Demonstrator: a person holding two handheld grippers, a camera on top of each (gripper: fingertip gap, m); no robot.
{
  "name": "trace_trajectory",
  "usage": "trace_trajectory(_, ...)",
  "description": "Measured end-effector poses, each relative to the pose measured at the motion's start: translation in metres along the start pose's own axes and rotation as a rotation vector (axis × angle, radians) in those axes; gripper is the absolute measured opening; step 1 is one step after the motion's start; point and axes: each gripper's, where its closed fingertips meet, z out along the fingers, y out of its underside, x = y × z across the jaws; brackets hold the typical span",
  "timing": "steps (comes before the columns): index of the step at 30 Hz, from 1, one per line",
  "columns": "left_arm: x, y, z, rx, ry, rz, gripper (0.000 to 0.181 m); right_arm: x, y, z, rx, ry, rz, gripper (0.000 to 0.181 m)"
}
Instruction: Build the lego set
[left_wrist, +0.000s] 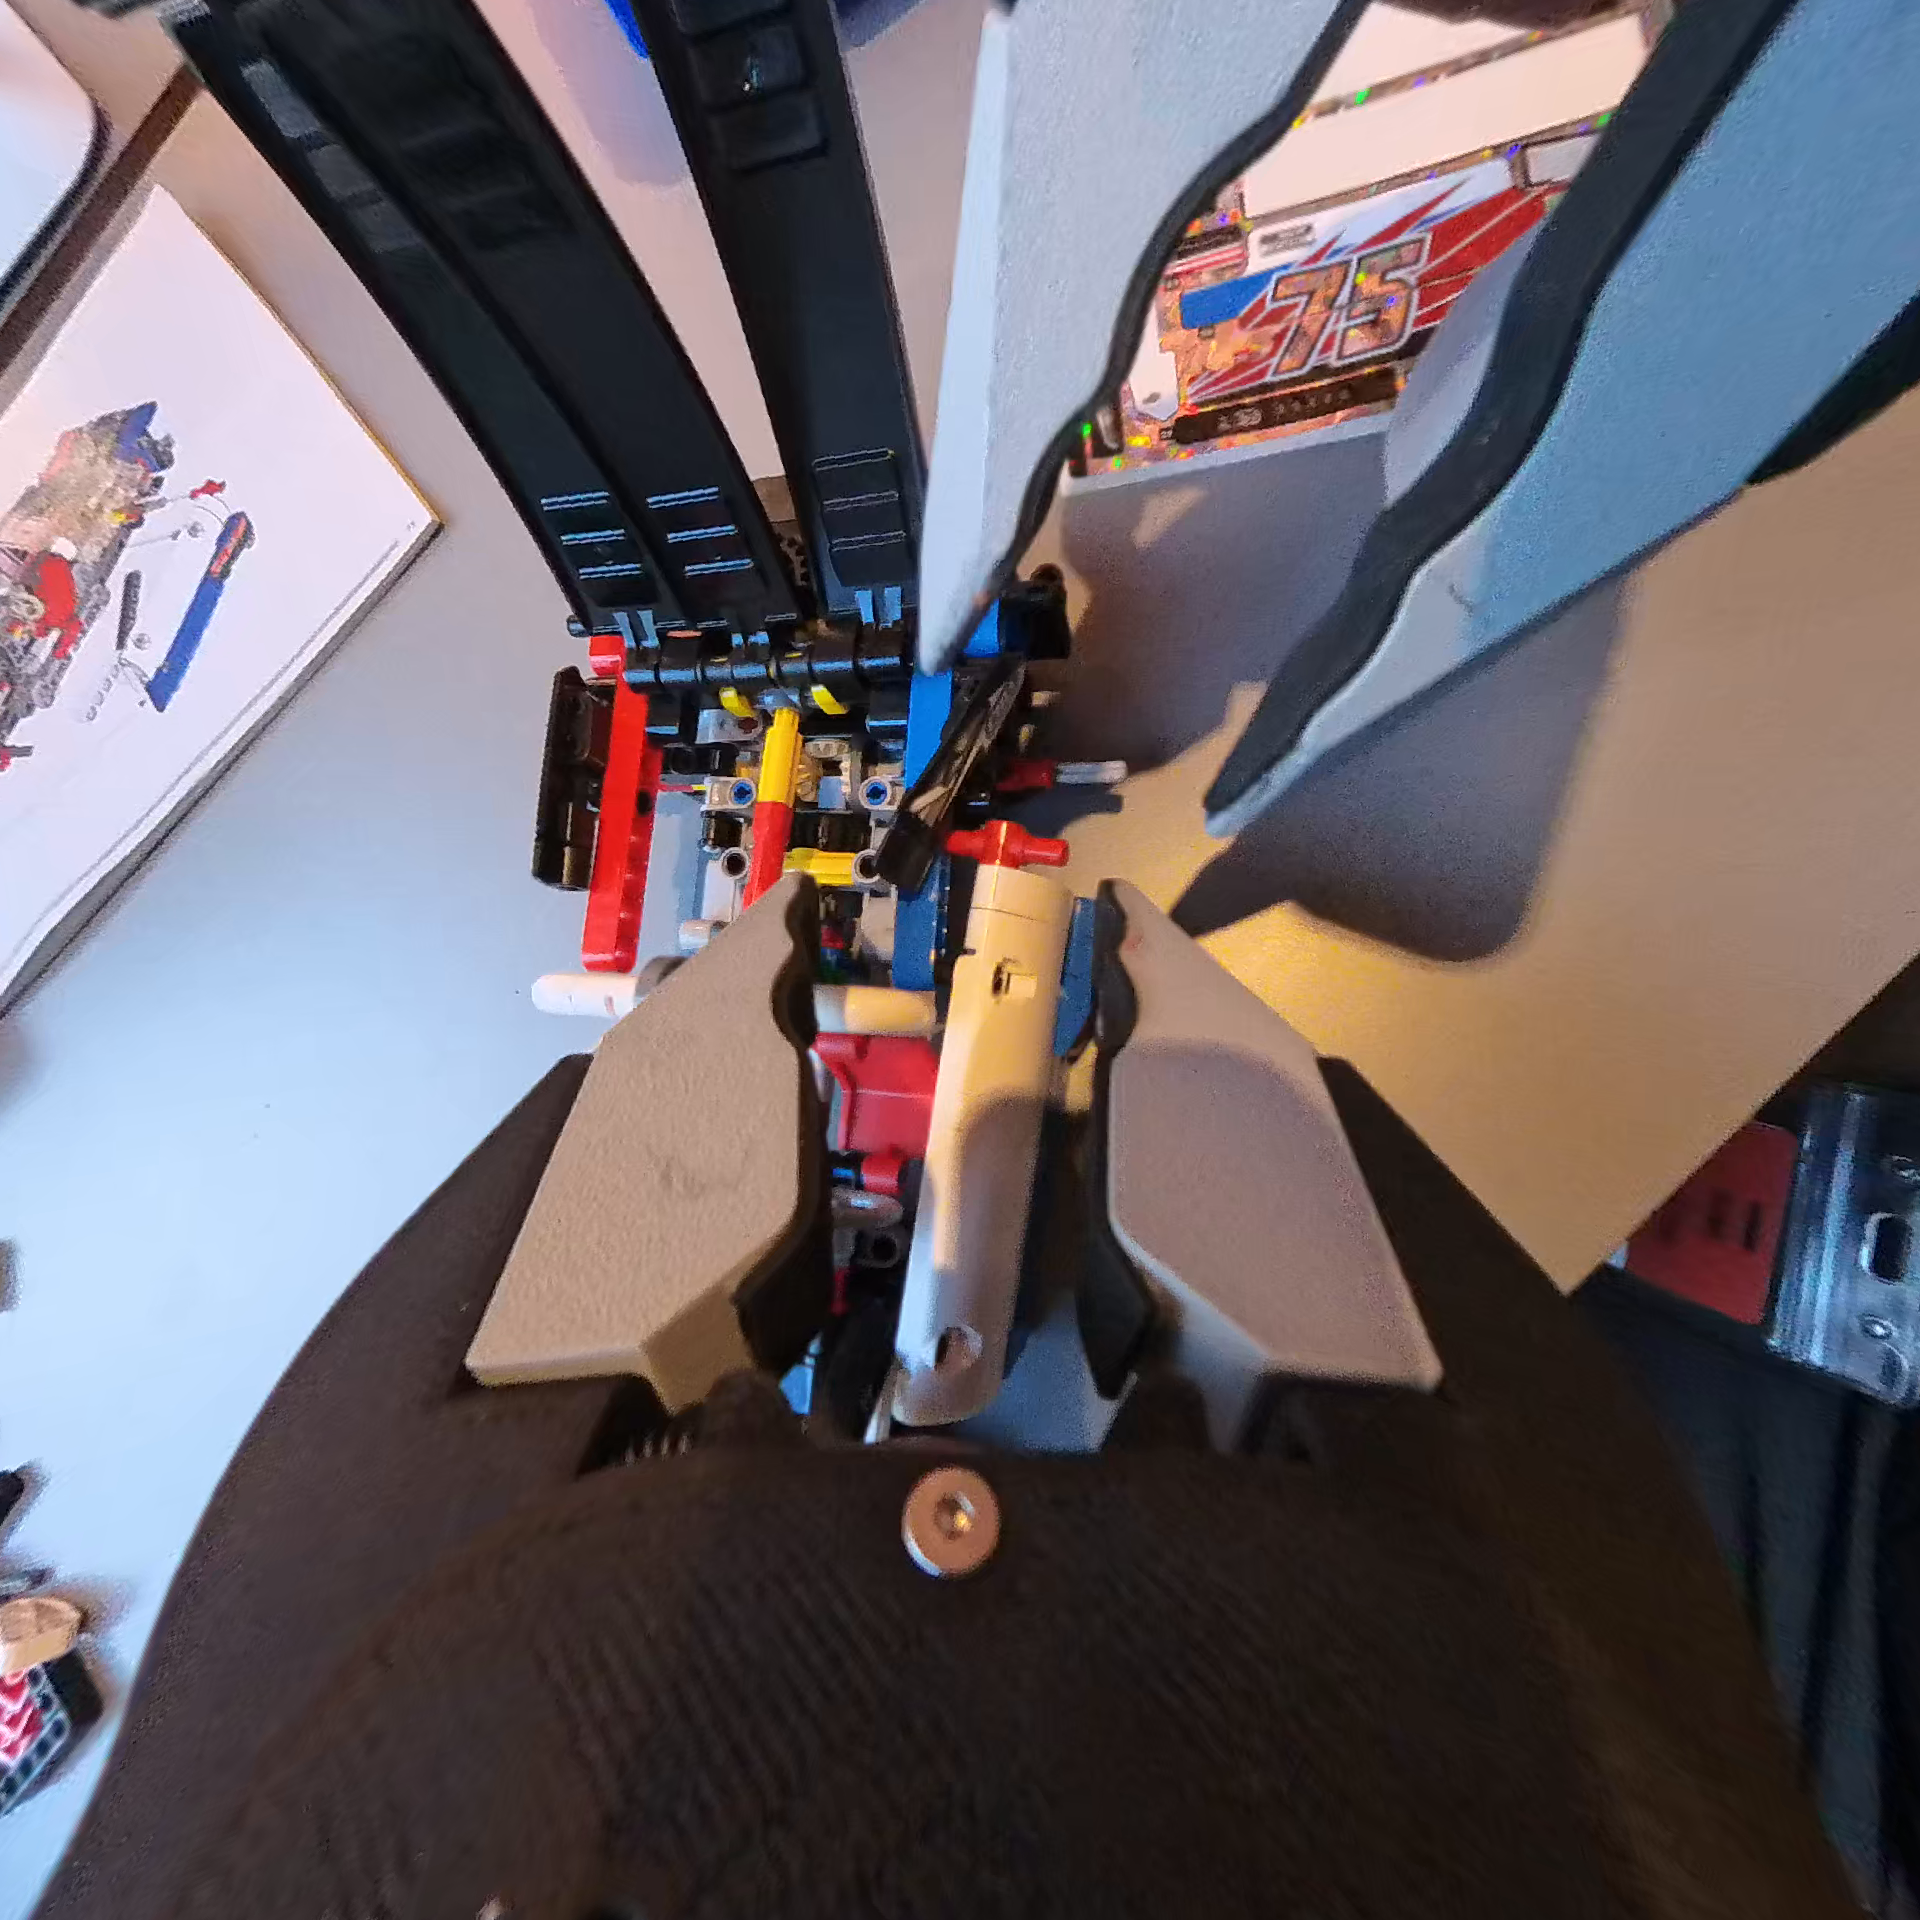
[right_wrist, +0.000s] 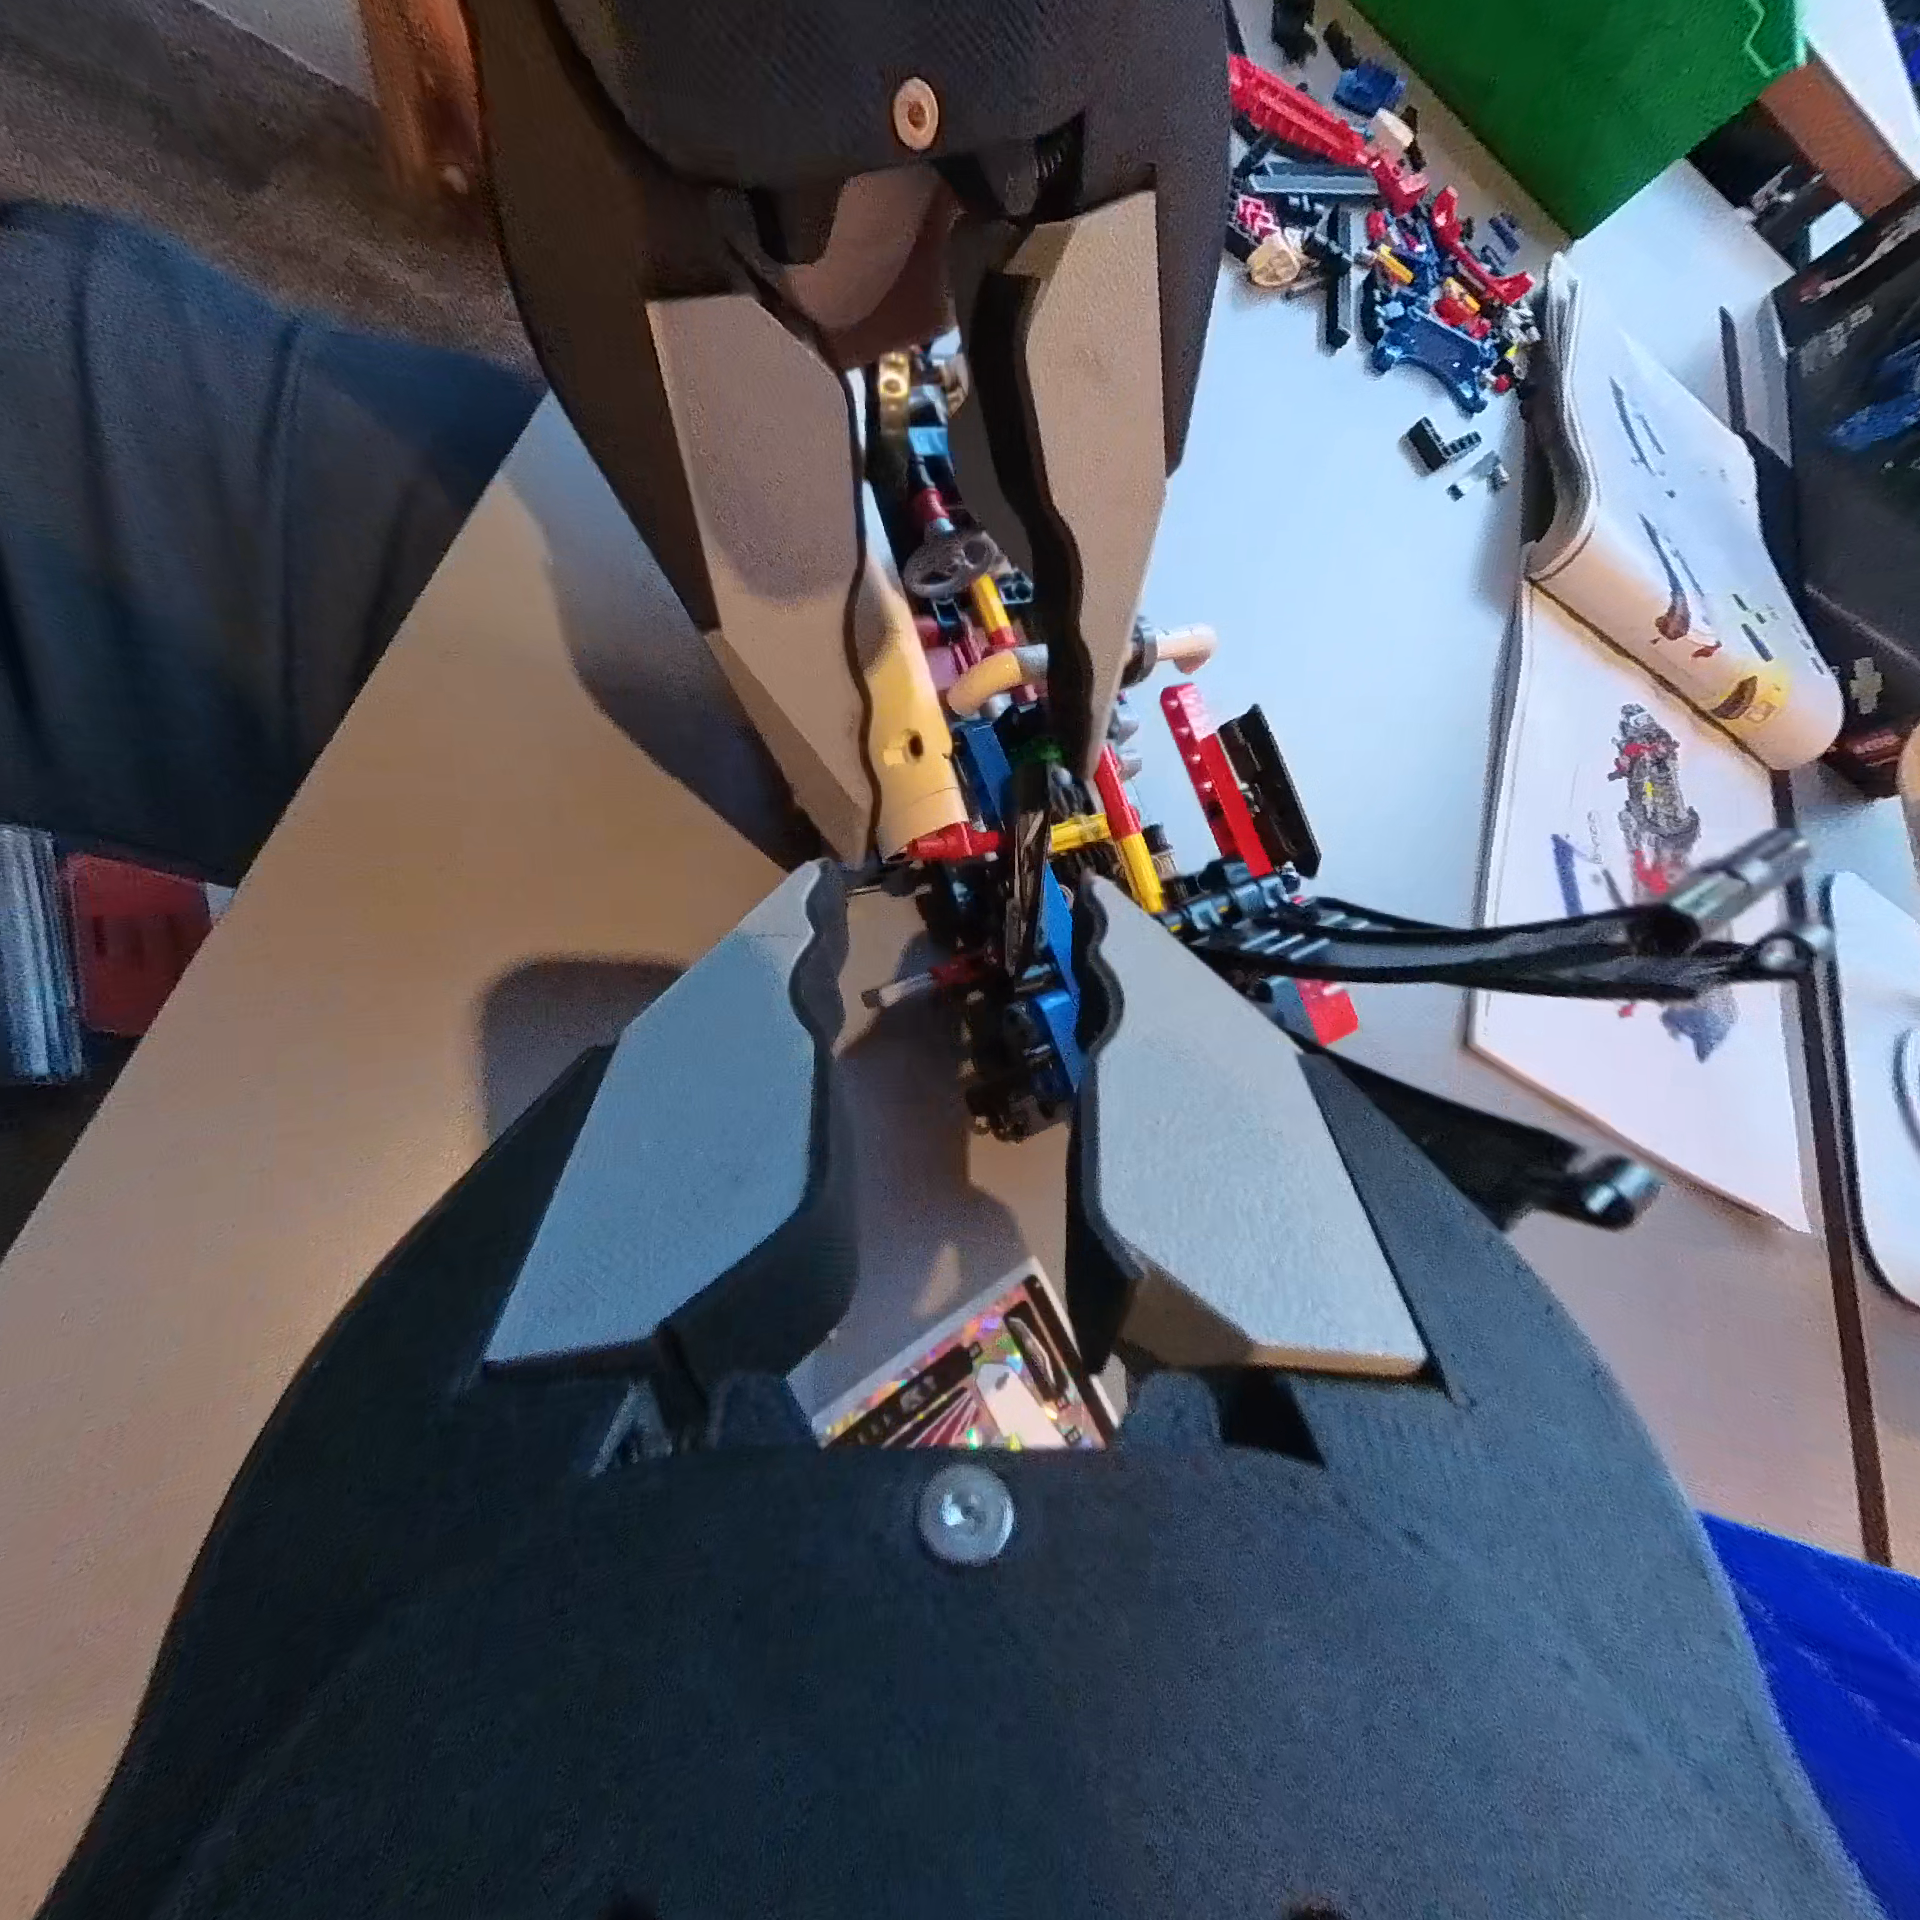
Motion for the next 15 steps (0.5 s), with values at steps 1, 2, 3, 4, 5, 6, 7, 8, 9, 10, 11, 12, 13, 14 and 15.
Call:
trace_trajectory(1, -0.001, 0.000, 0.001, -0.003, 0.000, 0.000, 0.050, -0.001, -0.002, 0.003, -0.003, -0.018, 0.004, 0.040)
trace_trajectory(2, -0.001, -0.001, 0.001, 0.000, 0.000, 0.001, 0.050, -0.003, -0.003, 0.006, -0.009, -0.029, 0.002, 0.040)
trace_trajectory(3, -0.002, -0.001, 0.002, 0.000, 0.000, 0.003, 0.049, -0.003, -0.002, 0.009, -0.023, -0.031, -0.009, 0.039)
trace_trajectory(4, -0.002, -0.001, 0.001, 0.000, -0.002, 0.009, 0.048, -0.002, 0.001, 0.013, -0.044, -0.022, -0.024, 0.037)
trace_trajectory(5, -0.001, -0.001, 0.001, 0.005, -0.002, 0.018, 0.047, 0.000, 0.004, 0.015, -0.067, -0.011, -0.039, 0.037)
trace_trajectory(6, 0.001, -0.003, -0.001, 0.017, 0.002, 0.026, 0.045, 0.001, 0.007, 0.017, -0.089, -0.008, -0.050, 0.037)
trace_trajectory(7, 0.003, -0.004, -0.004, 0.032, 0.008, 0.033, 0.044, 0.002, 0.010, 0.018, -0.102, -0.009, -0.057, 0.036)
trace_trajectory(8, 0.005, -0.005, -0.006, 0.042, 0.020, 0.041, 0.044, 0.003, 0.009, 0.018, -0.103, -0.016, -0.059, 0.035)
trace_trajectory(9, 0.008, -0.005, -0.008, 0.045, 0.036, 0.048, 0.044, 0.003, 0.008, 0.018, -0.097, -0.033, -0.057, 0.034)
trace_trajectory(10, 0.009, -0.004, -0.008, 0.042, 0.048, 0.051, 0.043, 0.002, 0.006, 0.017, -0.092, -0.054, -0.056, 0.032)
trace_trajectory(11, 0.009, -0.002, -0.007, 0.033, 0.051, 0.049, 0.044, 0.002, 0.006, 0.017, -0.093, -0.071, -0.058, 0.031)
trace_trajectory(12, 0.008, 0.000, -0.005, 0.020, 0.052, 0.047, 0.044, 0.004, 0.007, 0.018, -0.102, -0.083, -0.065, 0.030)
trace_trajectory(13, 0.006, 0.001, -0.002, 0.007, 0.044, 0.047, 0.048, 0.005, 0.008, 0.019, -0.116, -0.093, -0.075, 0.031)
trace_trajectory(14, 0.003, 0.002, 0.000, -0.006, 0.032, 0.053, 0.050, 0.006, 0.009, 0.021, -0.129, -0.103, -0.088, 0.032)
trace_trajectory(15, 0.002, 0.003, 0.001, -0.015, 0.025, 0.057, 0.050, 0.006, 0.010, 0.022, -0.137, -0.116, -0.098, 0.032)
